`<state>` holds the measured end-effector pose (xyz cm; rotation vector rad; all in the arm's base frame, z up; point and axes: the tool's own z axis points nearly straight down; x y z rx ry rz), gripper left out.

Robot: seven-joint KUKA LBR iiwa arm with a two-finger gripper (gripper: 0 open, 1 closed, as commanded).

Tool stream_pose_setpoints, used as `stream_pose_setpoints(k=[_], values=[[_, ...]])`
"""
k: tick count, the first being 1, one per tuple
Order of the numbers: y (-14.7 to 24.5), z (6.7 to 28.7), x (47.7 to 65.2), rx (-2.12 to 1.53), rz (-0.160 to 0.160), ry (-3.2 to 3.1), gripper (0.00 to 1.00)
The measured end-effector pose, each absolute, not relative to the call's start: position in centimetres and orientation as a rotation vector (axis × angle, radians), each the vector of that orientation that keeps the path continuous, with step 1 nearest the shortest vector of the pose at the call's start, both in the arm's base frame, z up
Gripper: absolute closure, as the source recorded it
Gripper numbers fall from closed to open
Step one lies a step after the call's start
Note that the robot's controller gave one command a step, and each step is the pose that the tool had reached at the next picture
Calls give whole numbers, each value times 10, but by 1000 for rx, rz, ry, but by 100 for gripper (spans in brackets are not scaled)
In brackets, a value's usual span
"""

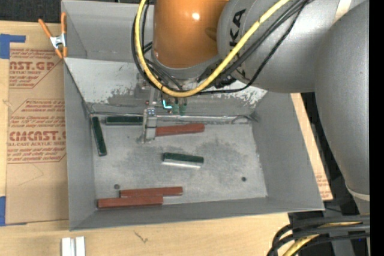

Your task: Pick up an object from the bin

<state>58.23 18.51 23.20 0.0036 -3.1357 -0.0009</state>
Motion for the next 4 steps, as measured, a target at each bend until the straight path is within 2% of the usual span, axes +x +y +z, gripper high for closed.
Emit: stream_pose_setpoints(k=[1,2,3,4], values=[[184,237,584,1,-2,-3143,0],[138,161,586,33,-3,-3147,0],[66,159,568,143,1,-3136,0],[81,109,568,3,-2,-3143,0]])
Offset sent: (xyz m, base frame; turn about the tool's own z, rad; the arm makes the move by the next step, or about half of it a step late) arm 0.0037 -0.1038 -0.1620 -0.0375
